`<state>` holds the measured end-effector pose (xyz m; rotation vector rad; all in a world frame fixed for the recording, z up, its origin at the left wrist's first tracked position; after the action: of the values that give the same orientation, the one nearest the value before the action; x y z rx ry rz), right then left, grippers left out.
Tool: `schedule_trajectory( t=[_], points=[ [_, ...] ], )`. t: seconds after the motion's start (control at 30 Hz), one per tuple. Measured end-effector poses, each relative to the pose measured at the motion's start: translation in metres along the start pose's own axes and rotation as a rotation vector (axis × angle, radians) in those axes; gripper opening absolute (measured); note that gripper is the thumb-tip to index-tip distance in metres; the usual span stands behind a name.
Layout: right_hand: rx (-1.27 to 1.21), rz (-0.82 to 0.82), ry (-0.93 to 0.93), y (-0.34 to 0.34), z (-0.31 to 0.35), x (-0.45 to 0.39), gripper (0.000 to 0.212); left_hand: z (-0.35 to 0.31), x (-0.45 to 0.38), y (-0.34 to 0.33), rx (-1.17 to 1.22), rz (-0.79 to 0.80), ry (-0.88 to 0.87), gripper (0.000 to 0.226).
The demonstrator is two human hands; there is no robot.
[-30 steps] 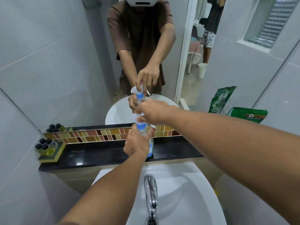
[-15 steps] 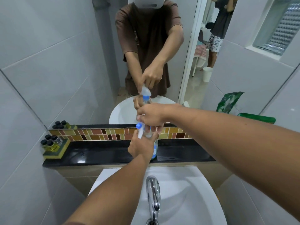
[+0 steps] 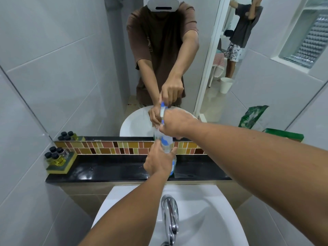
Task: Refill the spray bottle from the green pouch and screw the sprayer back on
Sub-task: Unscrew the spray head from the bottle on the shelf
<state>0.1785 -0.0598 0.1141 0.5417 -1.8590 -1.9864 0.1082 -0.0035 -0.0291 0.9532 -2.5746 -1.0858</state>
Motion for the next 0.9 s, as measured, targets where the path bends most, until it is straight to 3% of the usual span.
schedule_trajectory(
  t=[0.2, 0.33, 0.37, 0.43, 0.5, 0.53, 0.6, 0.67, 0.7, 0.77, 0.9],
  points=[
    [-0.099, 0.184, -0.091, -0.008, -0.001, -0.006, 0.021, 0.003, -0.002, 0.0, 0.002, 0.01, -0.024, 0.061],
    [-0.09, 0.265, 0.126, -0.004, 0.019, -0.004, 0.063, 0.002, -0.004, -0.002, 0.037, 0.013, -0.021, 0.06],
    [-0.049, 0.285, 0.189, -0.001, 0.026, 0.0, 0.062, 0.003, -0.004, -0.002, 0.059, 0.016, -0.01, 0.059],
    [0.001, 0.384, 0.274, 0.002, 0.036, 0.007, 0.036, 0.007, -0.004, -0.002, 0.098, 0.025, 0.033, 0.059],
    [-0.082, 0.475, 0.252, 0.008, 0.035, 0.014, 0.012, 0.009, -0.004, -0.001, 0.077, 0.034, 0.033, 0.064],
    [-0.145, 0.466, 0.226, 0.015, 0.032, 0.018, 0.01, 0.008, -0.004, -0.001, 0.05, 0.038, 0.013, 0.065],
    [-0.205, 0.294, 0.178, 0.027, 0.018, 0.015, 0.019, 0.008, -0.003, -0.001, 0.07, 0.044, 0.0, 0.062],
    [-0.048, 0.109, 0.11, 0.029, -0.001, 0.012, 0.028, 0.009, -0.003, -0.001, 0.124, 0.057, 0.032, 0.057],
    [0.03, 0.133, 0.067, 0.022, -0.008, 0.012, 0.041, 0.01, -0.004, -0.001, 0.124, 0.058, 0.037, 0.055],
    [0.029, 0.33, 0.023, 0.004, -0.014, 0.014, 0.062, 0.009, -0.005, -0.001, 0.082, 0.061, 0.012, 0.053],
    [-0.126, 0.45, 0.209, 0.013, 0.006, 0.021, 0.043, 0.004, -0.005, 0.001, 0.014, 0.055, -0.023, 0.061]
  ],
)
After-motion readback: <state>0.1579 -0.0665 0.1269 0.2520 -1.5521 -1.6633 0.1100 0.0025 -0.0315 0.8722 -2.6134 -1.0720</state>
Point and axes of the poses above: each hand's wrist, its own x-axis away from the middle knuckle, its own y-axis out of the back of the hand, z = x × y, the point moved 6 cm from there along -x, towards the middle knuckle, and after that the axes turned 3 degrees about -z, right-handed, at the moved point
